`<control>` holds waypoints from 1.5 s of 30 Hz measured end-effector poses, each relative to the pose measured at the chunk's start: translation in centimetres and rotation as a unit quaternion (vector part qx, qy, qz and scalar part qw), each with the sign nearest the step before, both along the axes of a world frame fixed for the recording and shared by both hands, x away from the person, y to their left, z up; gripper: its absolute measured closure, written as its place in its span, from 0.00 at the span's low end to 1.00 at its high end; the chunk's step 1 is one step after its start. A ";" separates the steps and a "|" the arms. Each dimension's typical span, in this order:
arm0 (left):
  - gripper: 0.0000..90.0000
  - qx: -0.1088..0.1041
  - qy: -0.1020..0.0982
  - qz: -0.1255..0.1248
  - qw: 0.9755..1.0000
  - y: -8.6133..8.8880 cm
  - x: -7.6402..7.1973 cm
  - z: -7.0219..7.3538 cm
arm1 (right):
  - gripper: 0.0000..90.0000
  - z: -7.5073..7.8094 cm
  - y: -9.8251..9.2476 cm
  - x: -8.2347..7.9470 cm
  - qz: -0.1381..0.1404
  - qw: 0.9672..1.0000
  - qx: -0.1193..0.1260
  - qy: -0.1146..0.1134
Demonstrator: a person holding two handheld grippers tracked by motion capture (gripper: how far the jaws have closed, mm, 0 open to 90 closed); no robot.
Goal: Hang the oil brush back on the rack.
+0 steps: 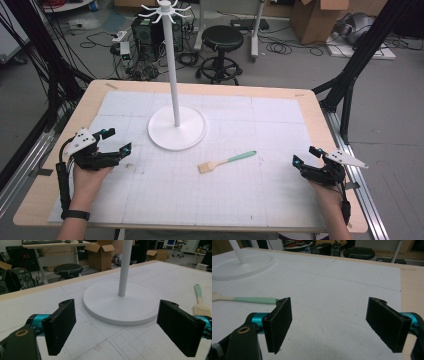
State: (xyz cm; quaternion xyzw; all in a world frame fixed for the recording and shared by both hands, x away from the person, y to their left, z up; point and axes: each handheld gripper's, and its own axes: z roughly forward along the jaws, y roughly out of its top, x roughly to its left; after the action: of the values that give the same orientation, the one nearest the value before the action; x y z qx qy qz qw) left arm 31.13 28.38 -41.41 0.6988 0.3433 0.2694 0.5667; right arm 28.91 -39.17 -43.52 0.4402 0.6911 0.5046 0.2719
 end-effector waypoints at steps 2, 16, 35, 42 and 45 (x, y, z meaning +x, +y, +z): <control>0.18 -0.002 -0.001 -0.003 1.000 -0.2 0.0 0.2 | 0.23 0.0 0.0 0.0 0.000 1.000 0.001 0.000; 0.15 -0.010 0.004 -0.087 0.996 -5.0 0.7 2.9 | 0.20 -0.1 0.1 0.0 0.006 1.000 0.006 0.006; 0.15 -0.022 0.020 -0.161 0.986 -13.2 3.8 4.7 | 0.20 0.0 0.2 0.1 0.010 1.000 0.006 0.004; 0.15 -0.044 0.036 -0.167 0.984 -15.0 5.2 4.4 | 0.20 0.0 0.2 0.1 0.011 1.000 0.008 0.004; 0.15 -0.045 0.037 -0.169 0.984 -15.5 5.4 4.4 | 0.20 -0.1 0.2 0.1 0.011 1.000 0.011 0.003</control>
State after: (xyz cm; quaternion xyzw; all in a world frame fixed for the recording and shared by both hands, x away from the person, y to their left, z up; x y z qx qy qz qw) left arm 36.52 12.91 -36.97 0.7303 0.2523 0.1284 0.6217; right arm 29.05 -38.98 -43.58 0.4370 0.6915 0.5134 0.2595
